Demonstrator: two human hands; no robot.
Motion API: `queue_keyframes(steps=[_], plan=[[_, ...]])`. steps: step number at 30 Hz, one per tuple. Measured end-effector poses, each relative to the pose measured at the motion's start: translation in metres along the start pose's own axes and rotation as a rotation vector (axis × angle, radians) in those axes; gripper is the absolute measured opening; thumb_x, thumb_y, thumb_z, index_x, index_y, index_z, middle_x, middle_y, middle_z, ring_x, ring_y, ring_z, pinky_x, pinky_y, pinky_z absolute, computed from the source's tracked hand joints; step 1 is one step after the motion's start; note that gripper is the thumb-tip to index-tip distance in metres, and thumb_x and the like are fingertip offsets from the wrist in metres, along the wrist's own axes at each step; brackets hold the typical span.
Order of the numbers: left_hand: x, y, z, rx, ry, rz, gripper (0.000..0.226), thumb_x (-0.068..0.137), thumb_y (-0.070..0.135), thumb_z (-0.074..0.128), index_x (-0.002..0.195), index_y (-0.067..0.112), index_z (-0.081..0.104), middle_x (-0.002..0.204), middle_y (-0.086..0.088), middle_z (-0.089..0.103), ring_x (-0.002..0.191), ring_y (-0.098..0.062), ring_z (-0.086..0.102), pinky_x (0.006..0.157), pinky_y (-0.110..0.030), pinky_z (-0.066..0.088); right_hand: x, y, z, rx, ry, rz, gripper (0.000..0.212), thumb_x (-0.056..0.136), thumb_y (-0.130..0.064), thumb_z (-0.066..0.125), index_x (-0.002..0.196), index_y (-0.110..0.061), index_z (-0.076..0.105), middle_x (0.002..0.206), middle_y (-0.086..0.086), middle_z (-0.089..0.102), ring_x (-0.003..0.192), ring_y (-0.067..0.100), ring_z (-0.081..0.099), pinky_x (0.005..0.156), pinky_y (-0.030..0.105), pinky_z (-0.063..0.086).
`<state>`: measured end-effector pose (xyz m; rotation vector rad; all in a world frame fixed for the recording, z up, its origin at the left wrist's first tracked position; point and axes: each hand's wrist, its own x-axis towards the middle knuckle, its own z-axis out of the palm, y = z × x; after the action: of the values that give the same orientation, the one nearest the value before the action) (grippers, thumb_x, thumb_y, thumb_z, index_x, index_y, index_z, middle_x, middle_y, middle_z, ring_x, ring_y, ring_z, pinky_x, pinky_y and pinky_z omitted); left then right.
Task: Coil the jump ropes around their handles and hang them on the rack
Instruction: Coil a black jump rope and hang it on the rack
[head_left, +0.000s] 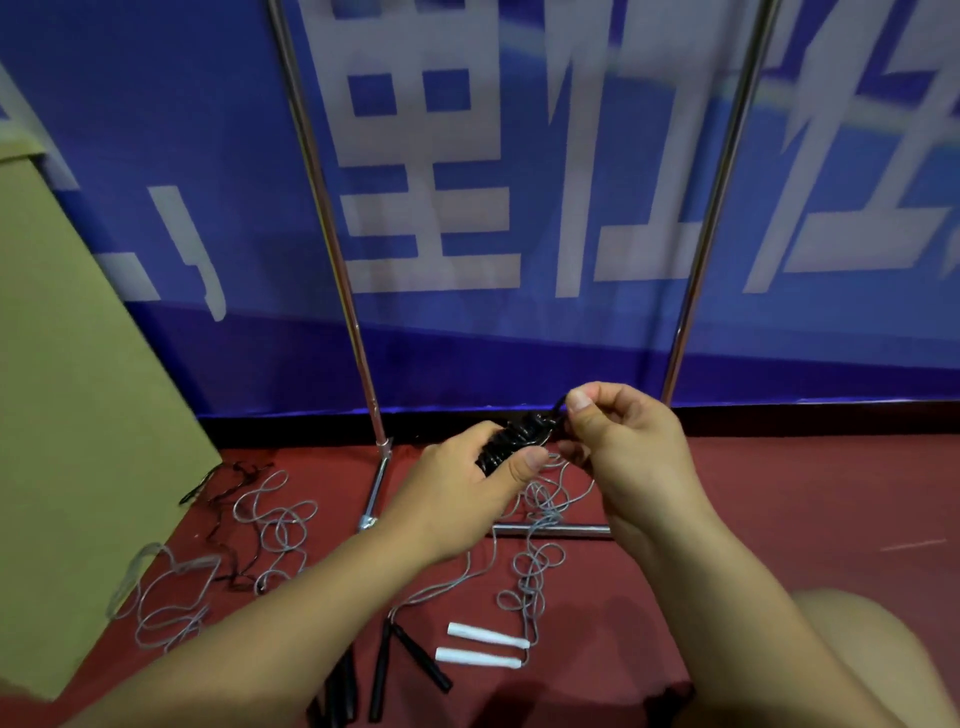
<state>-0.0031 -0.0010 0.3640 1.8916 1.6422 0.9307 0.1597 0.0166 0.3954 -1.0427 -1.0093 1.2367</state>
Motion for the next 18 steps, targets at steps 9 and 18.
queue_keyframes(steps=[9, 18], plan=[[0.067, 0.059, -0.022, 0.010, -0.032, 0.067, 0.055, 0.074, 0.084, 0.043, 0.093, 0.034, 0.056, 0.067, 0.014, 0.061, 0.061, -0.001, 0.056, 0.061, -0.030, 0.046, 0.058, -0.090, -0.011, 0.026, -0.117, 0.089, 0.018, 0.093, 0.000, 0.060, 0.101, -0.017, 0.061, 0.091, 0.005, 0.071, 0.082, 0.018, 0.066, 0.069, 0.033, 0.051], [0.171, 0.155, -0.075, -0.010, 0.035, 0.237, 0.053, 0.070, 0.088, 0.039, 0.091, 0.041, 0.050, 0.073, 0.006, 0.062, 0.064, -0.009, 0.057, 0.056, -0.028, 0.041, 0.116, -0.218, 0.002, 0.033, 0.007, -0.216, 0.027, 0.096, 0.005, 0.052, 0.102, -0.021, 0.055, 0.080, 0.007, 0.066, 0.079, 0.020, 0.064, 0.070, 0.034, 0.049]])
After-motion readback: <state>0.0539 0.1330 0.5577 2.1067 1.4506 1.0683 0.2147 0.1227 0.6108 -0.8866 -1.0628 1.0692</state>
